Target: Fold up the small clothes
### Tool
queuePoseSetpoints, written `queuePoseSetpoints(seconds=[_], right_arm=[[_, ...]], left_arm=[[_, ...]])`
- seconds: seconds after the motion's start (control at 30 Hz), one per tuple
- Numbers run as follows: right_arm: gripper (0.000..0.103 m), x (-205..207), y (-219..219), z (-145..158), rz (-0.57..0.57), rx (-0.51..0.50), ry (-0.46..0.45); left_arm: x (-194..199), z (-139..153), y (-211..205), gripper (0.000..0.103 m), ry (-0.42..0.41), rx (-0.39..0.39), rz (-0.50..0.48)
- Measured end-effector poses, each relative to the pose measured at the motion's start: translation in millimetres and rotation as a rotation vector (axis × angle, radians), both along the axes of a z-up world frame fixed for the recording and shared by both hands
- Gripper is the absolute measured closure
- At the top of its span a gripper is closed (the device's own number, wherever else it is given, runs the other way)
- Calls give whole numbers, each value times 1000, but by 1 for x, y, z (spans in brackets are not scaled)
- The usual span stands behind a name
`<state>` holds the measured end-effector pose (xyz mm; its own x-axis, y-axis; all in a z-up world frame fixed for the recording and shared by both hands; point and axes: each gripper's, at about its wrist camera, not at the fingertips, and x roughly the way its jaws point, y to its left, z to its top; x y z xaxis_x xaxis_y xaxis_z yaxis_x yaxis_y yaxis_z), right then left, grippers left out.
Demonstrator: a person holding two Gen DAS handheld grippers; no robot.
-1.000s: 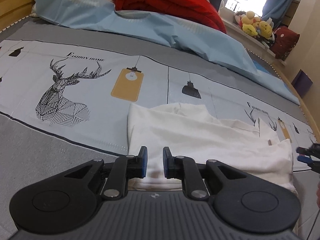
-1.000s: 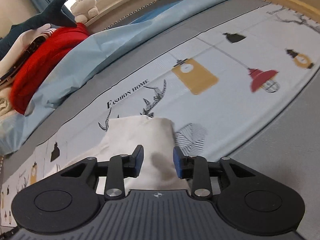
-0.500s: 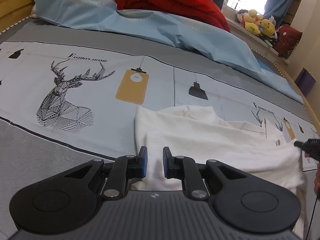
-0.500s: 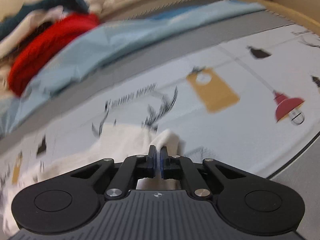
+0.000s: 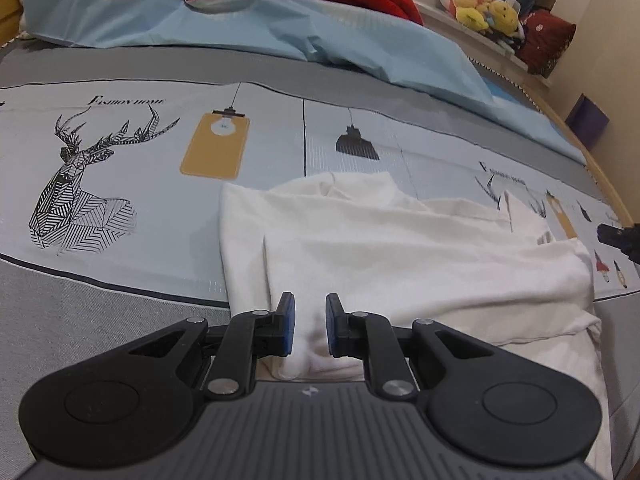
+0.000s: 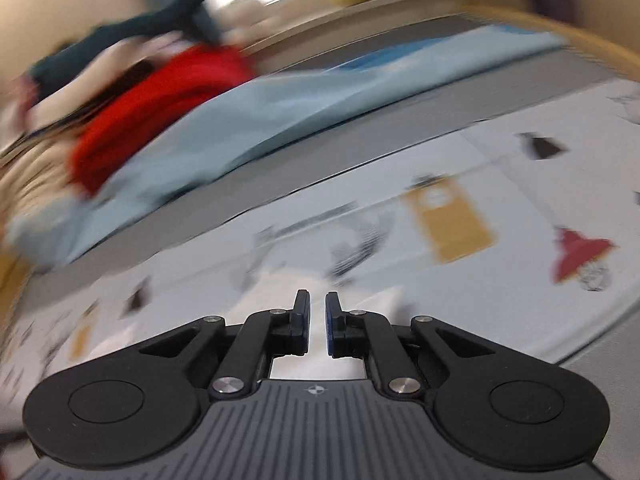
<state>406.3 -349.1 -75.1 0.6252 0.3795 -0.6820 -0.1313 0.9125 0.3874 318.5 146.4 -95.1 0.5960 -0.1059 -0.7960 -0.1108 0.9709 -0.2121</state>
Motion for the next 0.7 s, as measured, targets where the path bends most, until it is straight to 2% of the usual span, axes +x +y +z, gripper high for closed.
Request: queuePoseSetpoints(seconds=[0.13, 0.2, 0.27, 0.3, 0.37, 0.4, 0.53, 0.63, 0.7], right_arm=[[94, -16, 10, -10, 202, -48, 71], [94, -18, 12, -26, 240, -88, 160], [95, -20, 10, -51, 225, -240, 276], [98, -23, 5, -58, 212, -261, 293], [99, -20, -5, -55, 171, -197, 310], [99, -20, -6, -51, 157, -199, 318], [99, -23, 3, -49, 192, -282, 301], [99, -23, 13, -52, 217, -350, 289], [99, -23, 19, -48, 219, -386, 288]], left_arm=[[-1, 2, 0, 87, -5, -18, 9], [-1, 3, -2, 87, -9, -20, 5], [-1, 1, -4, 87, -2, -12, 0], [-1, -2, -5, 87, 7, -4, 0], [0, -8, -6, 87, 33, 10, -1], [1, -12, -5, 87, 48, 17, -1], [0, -20, -5, 87, 80, 38, -9], [0, -27, -8, 88, 116, 84, -29], [0, -23, -10, 88, 119, 101, -32]])
